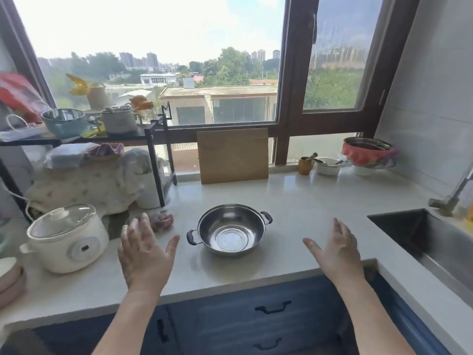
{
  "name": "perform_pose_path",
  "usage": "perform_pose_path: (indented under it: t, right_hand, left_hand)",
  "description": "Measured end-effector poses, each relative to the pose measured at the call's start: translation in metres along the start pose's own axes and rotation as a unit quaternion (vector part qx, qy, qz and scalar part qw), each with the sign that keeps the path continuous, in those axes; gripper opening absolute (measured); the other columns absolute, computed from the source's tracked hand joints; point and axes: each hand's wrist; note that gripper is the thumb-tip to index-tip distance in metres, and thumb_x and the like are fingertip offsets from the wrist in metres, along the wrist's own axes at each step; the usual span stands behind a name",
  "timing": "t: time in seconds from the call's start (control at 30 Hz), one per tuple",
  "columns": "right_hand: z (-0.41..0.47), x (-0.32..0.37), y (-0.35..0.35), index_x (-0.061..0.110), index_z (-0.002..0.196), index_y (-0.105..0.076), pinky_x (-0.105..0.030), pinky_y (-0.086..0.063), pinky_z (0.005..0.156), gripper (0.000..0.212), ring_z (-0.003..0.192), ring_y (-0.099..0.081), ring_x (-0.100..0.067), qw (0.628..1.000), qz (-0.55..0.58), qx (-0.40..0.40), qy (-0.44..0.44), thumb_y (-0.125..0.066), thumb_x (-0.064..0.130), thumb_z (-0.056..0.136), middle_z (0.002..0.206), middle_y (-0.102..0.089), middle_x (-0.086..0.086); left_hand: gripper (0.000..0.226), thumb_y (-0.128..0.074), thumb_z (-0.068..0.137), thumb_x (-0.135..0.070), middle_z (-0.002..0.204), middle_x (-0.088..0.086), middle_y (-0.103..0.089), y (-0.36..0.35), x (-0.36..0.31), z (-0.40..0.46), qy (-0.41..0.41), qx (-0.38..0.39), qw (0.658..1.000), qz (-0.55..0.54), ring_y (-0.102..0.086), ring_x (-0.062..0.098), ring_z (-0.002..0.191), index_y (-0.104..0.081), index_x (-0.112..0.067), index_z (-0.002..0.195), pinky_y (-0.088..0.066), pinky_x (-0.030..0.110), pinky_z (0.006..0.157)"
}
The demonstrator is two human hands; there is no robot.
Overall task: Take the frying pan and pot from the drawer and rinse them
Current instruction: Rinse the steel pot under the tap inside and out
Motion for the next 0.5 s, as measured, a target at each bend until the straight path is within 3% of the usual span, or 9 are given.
perform_pose_path:
  t: [0.13,0.4,0.5]
  right_hand:
    - [0.076,-0.002,-0.032,0.004,0.154,-0.014,-0.037,-0.024,0.116,0.094,0.146,-0.019,-0.028,0.998,0.002,0.051,0.036,-0.060,0.053,0.089,0.159,-0.021,-0.014]
    - [0.178,0.012,-0.105,0.004,0.153,-0.016,-0.036,-0.024,0.114,0.091,0.145,-0.019,-0.029,0.990,0.016,0.119,0.070,-0.063,0.049,0.089,0.158,-0.022,-0.013]
    - [0.209,0.013,-0.133,0.009,0.155,-0.009,-0.035,-0.023,0.115,0.097,0.147,-0.014,-0.025,0.979,0.009,0.183,0.093,-0.065,0.050,0.087,0.160,-0.016,-0.007]
  left_hand:
    - [0.089,-0.053,0.088,-0.057,0.157,0.017,-0.023,-0.047,-0.031,0.028,0.011,0.021,1.000,0.015,-0.012,0.032,0.147,-0.018,-0.009,0.154,-0.017,0.050,0.116]
    - [0.087,-0.073,0.080,-0.046,0.146,0.022,-0.038,-0.129,-0.055,0.085,0.003,0.018,0.999,0.034,-0.027,0.041,0.140,-0.035,-0.003,0.146,-0.029,0.055,0.110]
    - [0.091,-0.067,0.082,-0.051,0.153,0.018,-0.030,-0.160,-0.057,0.109,0.013,0.051,0.998,0.020,-0.020,0.036,0.144,-0.028,-0.006,0.151,-0.022,0.052,0.115]
Point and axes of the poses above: each hand's wrist, its own z-axis towards the middle knuckle, its own y-axis out of the back of the hand, x = y × z
